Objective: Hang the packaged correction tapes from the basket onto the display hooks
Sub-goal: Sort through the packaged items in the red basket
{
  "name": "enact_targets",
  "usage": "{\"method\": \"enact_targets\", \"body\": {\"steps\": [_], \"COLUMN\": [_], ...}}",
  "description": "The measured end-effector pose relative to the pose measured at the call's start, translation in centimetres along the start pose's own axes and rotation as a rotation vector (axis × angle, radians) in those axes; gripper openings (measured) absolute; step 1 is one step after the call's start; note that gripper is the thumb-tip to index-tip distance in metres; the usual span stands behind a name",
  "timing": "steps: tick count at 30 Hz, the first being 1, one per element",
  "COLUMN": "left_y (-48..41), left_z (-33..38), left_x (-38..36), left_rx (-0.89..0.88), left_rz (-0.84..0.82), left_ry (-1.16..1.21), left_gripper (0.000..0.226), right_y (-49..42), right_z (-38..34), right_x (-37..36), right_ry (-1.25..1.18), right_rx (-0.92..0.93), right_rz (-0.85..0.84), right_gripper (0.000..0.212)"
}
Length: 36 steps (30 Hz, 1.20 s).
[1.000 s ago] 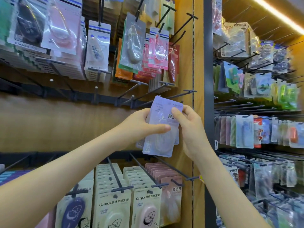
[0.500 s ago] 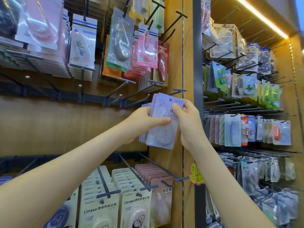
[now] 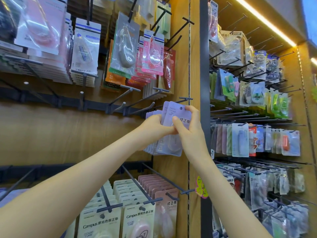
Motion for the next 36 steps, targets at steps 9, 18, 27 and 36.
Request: {"method": "enact_targets", "body": {"steps": [9, 18, 27, 36], "left_y": [1.4, 3.6, 6.5, 7.3], "left_z": [-0.4, -1.4, -1.1, 0.0], "left_x": [0.1, 2.5, 6.2, 6.2], "left_rx": [-0.159, -0.11, -0.059, -0.06], "left_rz": [-0.014, 0.101, 0.213, 0.231], "left_ry": [-0.169, 0.055, -0.28, -0.236], "left_gripper": [0.051, 0.024, 0.023, 0.025], "right_y": [0.4, 0.5, 0.2, -1.2], "right_z": [0.3, 0.8, 0.1, 2.3], "right_x": [0.2, 0.7, -0.2, -1.8], "right_ry": [-0.136, -0.145, 0.14, 0.138], "right_rx": [-0.105, -0.106, -0.023, -0.265], "right_rz": [-0.001, -0.062, -0.091, -0.251], "right_gripper": [0.049, 0.053, 0.055, 0.058]}}
Point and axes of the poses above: each hand's wrist, its own y-axis away from the middle knuckle, its own x-axis out of the back of the hand, z = x × y, the point moved 2 cm from there along -y, towards the middle knuckle, and after that the axes turned 3 degrees about x, right-handed, at the moved point
